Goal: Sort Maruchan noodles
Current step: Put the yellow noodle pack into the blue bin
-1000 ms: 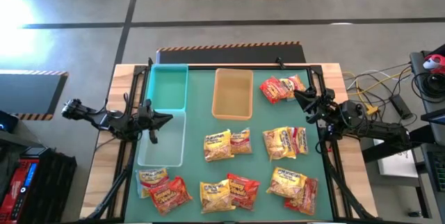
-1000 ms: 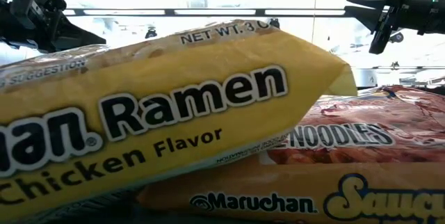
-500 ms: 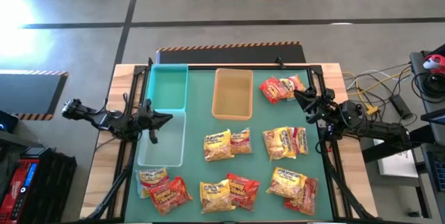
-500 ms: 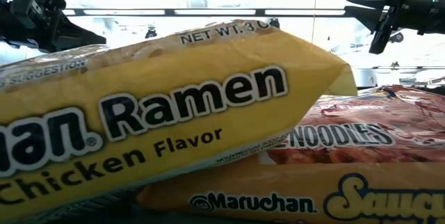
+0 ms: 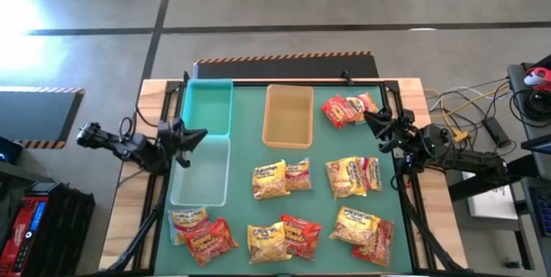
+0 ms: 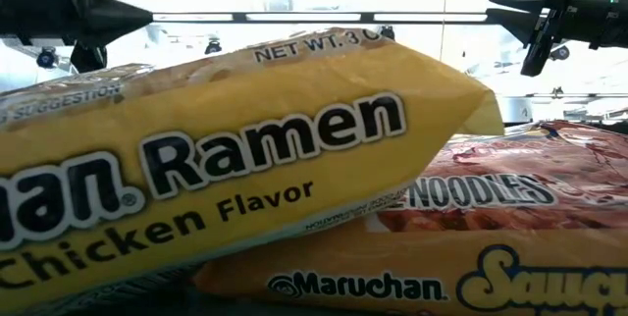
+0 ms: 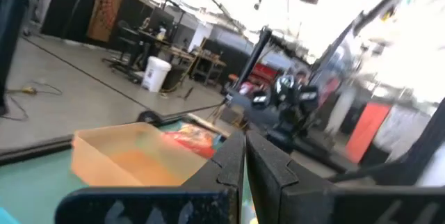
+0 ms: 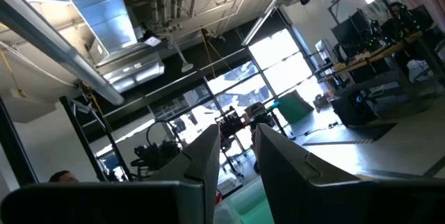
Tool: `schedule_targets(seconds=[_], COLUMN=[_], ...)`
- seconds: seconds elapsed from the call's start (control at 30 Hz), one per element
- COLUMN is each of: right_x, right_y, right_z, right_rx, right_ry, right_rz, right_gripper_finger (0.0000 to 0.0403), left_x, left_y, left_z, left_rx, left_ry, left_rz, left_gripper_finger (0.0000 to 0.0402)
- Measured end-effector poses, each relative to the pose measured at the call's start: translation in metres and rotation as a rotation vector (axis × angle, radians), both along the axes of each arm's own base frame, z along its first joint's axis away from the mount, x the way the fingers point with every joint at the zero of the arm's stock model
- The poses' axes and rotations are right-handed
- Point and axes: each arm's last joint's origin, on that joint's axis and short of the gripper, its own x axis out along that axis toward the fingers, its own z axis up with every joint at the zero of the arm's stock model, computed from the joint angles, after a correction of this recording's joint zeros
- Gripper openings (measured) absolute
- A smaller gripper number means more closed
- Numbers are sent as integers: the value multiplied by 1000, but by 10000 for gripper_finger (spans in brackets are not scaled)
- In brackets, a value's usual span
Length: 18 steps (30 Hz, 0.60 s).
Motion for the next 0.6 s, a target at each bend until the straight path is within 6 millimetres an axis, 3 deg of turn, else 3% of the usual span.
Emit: schedule_targets(seconds=[0.27, 0.6], right_x=[0, 0], right_y=[0, 0], right_z=[0, 0], right_rx=[0, 0], right_ry=[0, 1], right_rz=[0, 0], right_gripper_finger=[84, 84], left_x=[-2, -2], left_y=[1, 1], left_z=[8, 7], left_rx=[-136, -137], left_ry=[-130, -124], left_rz=[-26, -12], left_gripper_finger=[0, 0])
